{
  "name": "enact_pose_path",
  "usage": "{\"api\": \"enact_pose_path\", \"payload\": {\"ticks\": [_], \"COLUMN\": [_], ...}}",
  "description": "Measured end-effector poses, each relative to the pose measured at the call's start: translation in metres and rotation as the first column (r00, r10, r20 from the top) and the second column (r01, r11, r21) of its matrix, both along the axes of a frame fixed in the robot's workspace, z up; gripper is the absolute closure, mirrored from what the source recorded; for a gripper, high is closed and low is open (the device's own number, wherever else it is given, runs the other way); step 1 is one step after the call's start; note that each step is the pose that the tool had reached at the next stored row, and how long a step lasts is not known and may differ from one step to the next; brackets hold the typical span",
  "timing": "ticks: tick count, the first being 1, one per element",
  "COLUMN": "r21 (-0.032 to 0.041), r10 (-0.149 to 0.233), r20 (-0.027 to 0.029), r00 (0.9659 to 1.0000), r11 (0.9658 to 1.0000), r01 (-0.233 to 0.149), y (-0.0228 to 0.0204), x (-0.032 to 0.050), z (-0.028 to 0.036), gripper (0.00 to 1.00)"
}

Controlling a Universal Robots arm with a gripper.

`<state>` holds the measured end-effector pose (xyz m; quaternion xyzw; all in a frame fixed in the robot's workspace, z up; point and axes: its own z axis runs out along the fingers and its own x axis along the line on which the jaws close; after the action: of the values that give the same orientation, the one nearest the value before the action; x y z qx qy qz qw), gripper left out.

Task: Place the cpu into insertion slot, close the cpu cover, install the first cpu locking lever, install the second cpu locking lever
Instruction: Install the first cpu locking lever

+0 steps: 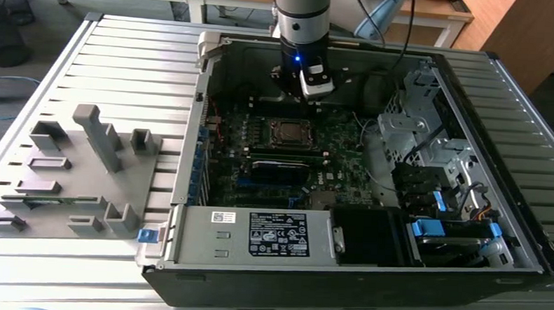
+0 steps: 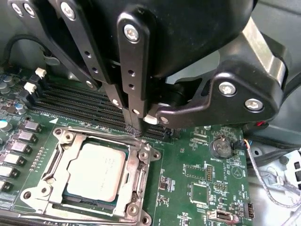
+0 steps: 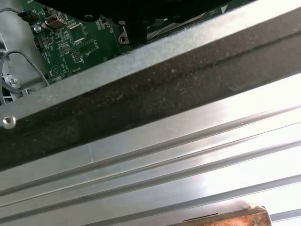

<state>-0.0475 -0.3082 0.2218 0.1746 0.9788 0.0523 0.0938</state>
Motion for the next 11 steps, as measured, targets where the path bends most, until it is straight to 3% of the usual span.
{"api": "enact_pose_path", "payload": {"ticks": [1, 2, 7, 10, 11], "r21": [-0.0001, -0.0002, 0.0018, 0.0036, 0.0035], "r10": [0.0, 0.0, 0.003, 0.007, 0.007], "r20": [-0.0006, -0.0068, -0.0592, -0.0829, -0.0885], "r00": [1.0, 1.0, 0.9982, 0.9965, 0.9961], "r11": [1.0, 1.0, 1.0, 1.0, 1.0], "r01": [0.0, 0.0, -0.003, -0.006, -0.007], "y": [0.0, -0.0001, 0.0, 0.0, 0.0], "x": [0.0, 0.0001, 0.0, 0.0, 0.0], "z": [0.0, 0.0, -0.0011, -0.0016, -0.0017], "gripper": [0.89, 0.89, 0.89, 0.89, 0.89]}}
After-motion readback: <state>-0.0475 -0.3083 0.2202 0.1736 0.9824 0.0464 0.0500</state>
